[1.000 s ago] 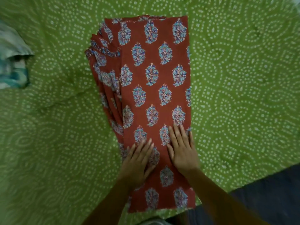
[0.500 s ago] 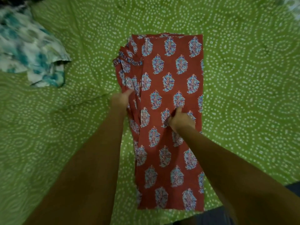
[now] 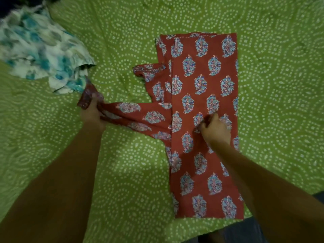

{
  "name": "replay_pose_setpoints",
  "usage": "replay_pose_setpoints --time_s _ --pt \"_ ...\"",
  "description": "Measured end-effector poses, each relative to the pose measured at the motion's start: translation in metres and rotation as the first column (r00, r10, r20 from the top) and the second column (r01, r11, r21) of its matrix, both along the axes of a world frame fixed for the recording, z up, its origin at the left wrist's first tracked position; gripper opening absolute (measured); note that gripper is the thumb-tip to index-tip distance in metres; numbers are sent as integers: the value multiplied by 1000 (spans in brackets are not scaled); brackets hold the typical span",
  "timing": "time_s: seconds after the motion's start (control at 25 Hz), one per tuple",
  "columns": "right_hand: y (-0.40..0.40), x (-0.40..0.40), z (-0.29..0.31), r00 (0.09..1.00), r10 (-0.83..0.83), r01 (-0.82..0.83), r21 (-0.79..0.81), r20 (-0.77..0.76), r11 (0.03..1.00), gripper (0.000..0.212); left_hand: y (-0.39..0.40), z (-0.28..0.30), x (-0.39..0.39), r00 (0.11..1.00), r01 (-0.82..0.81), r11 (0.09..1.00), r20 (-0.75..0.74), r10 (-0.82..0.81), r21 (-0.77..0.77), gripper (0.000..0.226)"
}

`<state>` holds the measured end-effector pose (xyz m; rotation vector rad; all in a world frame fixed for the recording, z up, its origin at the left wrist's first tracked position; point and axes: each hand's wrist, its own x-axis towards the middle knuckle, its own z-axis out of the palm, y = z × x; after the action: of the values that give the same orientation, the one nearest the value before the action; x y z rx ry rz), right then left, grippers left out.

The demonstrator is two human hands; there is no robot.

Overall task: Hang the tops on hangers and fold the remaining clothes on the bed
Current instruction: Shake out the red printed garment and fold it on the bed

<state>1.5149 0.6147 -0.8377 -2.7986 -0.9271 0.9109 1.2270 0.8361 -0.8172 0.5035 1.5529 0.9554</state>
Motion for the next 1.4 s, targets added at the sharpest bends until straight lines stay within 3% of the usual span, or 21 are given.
replay_pose_setpoints --time_s 0.08,0.16,0.28,0.36,0.48,0.52,0.6,0.68,0.76,0.84,0.92,1.0,1.08,1.2,1.28,1.4 --pt "-3 -24 5 994 25 -40 134 111 990 33 -8 -6 -36 950 -10 1000 -312 6 -11 41" --pt "-4 -53 9 962 129 -190 249 241 950 37 -20 -8 -59 846 18 999 -532 -31 -29 46" --pt "5 -103 10 849 403 -499 267 342 824 51 -35 -12 -79 850 122 991 -521 -80 46 38" --pt "19 -135 4 736 566 -668 262 372 696 59 -40 -13 -86 874 65 996 -486 -26 64 12" --pt "43 -168 -8 596 665 -799 248 450 548 67 -51 -9 -97 817 160 978 -574 -55 135 17" --pt "50 -173 -11 550 683 -829 213 481 517 71 -54 -11 -103 796 207 969 -599 -88 134 9" --pt "59 -177 -12 483 714 -861 127 507 492 76 -59 -16 -113 720 296 949 -678 -148 107 20" --pt "60 -178 -10 489 722 -854 102 489 510 77 -62 -22 -125 634 379 924 -743 -212 59 23" --pt "52 -182 -8 507 748 -855 144 428 497 69 -68 -24 -131 497 411 907 -813 -303 -87 25" --pt "40 -187 -7 507 808 -861 215 299 461 58 -70 -19 -123 297 330 910 -887 -353 -252 39" --pt "40 -184 -2 568 800 -816 258 193 517 48 -60 -6 -94 84 335 900 -942 -325 -280 47" --pt "51 -175 0 721 670 -687 303 175 660 38 -41 5 -49 35 560 791 -947 -318 -245 37" --pt "66 -160 -3 844 510 -535 331 168 777 30 -16 5 7 72 733 640 -910 -408 -229 33" --pt "79 -137 -11 891 400 -452 341 213 824 31 29 0 86 190 779 582 -796 -574 -234 47" --pt "83 -129 -13 891 399 -453 373 217 810 35 55 -6 125 67 842 469 -811 -582 -267 51" --pt "82 -133 -15 851 461 -525 417 252 742 31 78 -15 153 -233 904 215 -847 -478 -370 49"
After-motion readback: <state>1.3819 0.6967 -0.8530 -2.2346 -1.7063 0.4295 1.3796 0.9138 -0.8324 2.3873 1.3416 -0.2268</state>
